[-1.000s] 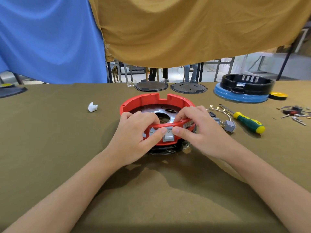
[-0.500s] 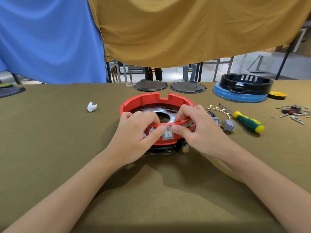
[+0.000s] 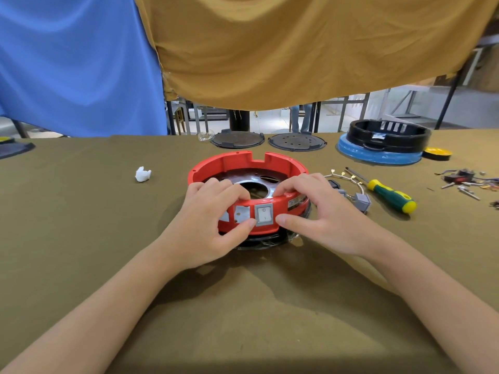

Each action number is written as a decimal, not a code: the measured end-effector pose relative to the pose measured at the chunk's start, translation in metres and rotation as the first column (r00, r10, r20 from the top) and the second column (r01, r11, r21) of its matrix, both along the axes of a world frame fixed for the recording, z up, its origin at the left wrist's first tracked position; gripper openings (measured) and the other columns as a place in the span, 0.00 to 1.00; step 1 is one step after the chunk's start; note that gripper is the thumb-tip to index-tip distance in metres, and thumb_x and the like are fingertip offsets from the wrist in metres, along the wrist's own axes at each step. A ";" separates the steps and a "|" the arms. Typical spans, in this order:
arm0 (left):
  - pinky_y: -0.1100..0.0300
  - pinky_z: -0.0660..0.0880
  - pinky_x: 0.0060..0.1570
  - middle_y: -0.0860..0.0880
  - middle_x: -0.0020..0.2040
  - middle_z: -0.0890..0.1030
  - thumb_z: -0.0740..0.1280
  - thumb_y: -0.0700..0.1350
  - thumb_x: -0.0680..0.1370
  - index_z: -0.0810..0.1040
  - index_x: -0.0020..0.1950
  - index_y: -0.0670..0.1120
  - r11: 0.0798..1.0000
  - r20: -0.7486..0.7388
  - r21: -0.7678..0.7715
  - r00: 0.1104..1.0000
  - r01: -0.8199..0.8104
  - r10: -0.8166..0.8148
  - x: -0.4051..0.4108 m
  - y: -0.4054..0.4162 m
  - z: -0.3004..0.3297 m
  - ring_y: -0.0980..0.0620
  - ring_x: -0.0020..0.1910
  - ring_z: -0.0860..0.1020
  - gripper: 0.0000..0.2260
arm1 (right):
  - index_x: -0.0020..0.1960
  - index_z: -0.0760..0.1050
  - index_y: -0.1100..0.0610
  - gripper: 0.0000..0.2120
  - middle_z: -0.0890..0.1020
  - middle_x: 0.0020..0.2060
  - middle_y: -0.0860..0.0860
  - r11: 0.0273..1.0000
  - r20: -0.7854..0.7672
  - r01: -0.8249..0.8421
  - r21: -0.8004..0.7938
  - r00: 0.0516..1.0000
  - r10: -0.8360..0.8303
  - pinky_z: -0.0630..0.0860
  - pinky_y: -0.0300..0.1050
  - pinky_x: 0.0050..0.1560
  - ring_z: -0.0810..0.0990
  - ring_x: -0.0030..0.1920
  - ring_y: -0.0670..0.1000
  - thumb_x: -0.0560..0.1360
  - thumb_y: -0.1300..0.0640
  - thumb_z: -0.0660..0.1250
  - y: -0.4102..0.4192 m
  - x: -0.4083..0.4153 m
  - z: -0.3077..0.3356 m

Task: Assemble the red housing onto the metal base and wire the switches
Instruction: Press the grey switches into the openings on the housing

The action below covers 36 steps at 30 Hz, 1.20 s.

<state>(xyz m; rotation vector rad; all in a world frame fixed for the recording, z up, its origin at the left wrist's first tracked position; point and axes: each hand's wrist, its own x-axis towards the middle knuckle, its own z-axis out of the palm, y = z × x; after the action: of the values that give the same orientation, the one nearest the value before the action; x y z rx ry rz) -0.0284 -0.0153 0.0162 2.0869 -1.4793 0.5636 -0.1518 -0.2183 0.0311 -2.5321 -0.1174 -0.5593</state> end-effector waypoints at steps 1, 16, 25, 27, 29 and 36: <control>0.68 0.58 0.58 0.60 0.49 0.73 0.60 0.62 0.75 0.75 0.56 0.52 1.000 0.002 0.002 1.000 0.002 -0.002 0.000 0.000 0.000 0.62 0.49 0.70 0.18 | 0.59 0.73 0.46 0.15 0.75 0.54 0.40 1.000 0.007 0.002 -0.009 1.000 -0.002 0.71 0.48 0.61 0.68 0.60 0.44 0.75 0.49 0.71 0.000 0.000 0.000; 0.59 0.64 0.54 0.64 0.42 0.72 0.62 0.58 0.74 0.75 0.51 0.54 0.998 -0.006 -0.068 1.000 -0.006 0.006 -0.001 -0.004 -0.002 0.62 0.43 0.72 0.11 | 0.55 0.73 0.47 0.11 0.73 0.49 0.36 0.998 0.098 0.057 -0.025 0.994 -0.054 0.72 0.57 0.59 0.68 0.57 0.44 0.75 0.46 0.68 0.009 0.005 -0.007; 0.56 0.65 0.54 0.64 0.40 0.74 0.57 0.59 0.78 0.74 0.46 0.55 0.992 -0.059 -0.119 0.998 -0.029 0.022 -0.005 -0.010 0.000 0.61 0.43 0.73 0.11 | 0.50 0.75 0.49 0.12 0.77 0.45 0.40 0.992 0.145 0.124 0.000 0.982 -0.123 0.72 0.54 0.58 0.69 0.54 0.44 0.75 0.41 0.62 0.019 0.008 -0.007; 0.58 0.65 0.54 0.64 0.39 0.74 0.57 0.60 0.78 0.73 0.45 0.55 0.993 -0.069 -0.112 0.997 -0.034 0.027 -0.005 -0.010 0.000 0.61 0.43 0.74 0.11 | 0.51 0.75 0.49 0.12 0.77 0.46 0.41 0.991 0.148 0.135 -0.010 0.980 -0.132 0.71 0.54 0.58 0.69 0.54 0.44 0.76 0.42 0.62 0.020 0.008 -0.007; 0.62 0.64 0.55 0.64 0.38 0.73 0.59 0.61 0.76 0.72 0.45 0.56 0.993 -0.069 -0.113 0.997 -0.034 0.026 -0.005 -0.010 0.000 0.61 0.42 0.74 0.10 | 0.52 0.76 0.49 0.11 0.77 0.47 0.41 0.991 0.147 0.132 -0.004 0.981 -0.130 0.71 0.54 0.58 0.69 0.55 0.44 0.77 0.43 0.64 0.019 0.007 -0.008; 0.53 0.66 0.55 0.64 0.37 0.72 0.61 0.61 0.75 0.73 0.45 0.56 0.992 -0.065 -0.125 0.998 -0.035 0.027 -0.006 -0.009 -0.001 0.60 0.41 0.73 0.10 | 0.54 0.75 0.48 0.14 0.77 0.48 0.41 0.995 0.117 0.090 0.033 0.989 -0.093 0.71 0.56 0.58 0.69 0.58 0.46 0.74 0.41 0.67 0.020 0.004 -0.007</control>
<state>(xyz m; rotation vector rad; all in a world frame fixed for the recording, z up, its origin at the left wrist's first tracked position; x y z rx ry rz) -0.0342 -0.0241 0.0151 2.0150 -1.3431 0.5825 -0.1482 -0.1986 0.0236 -2.4872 -0.0362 -0.7434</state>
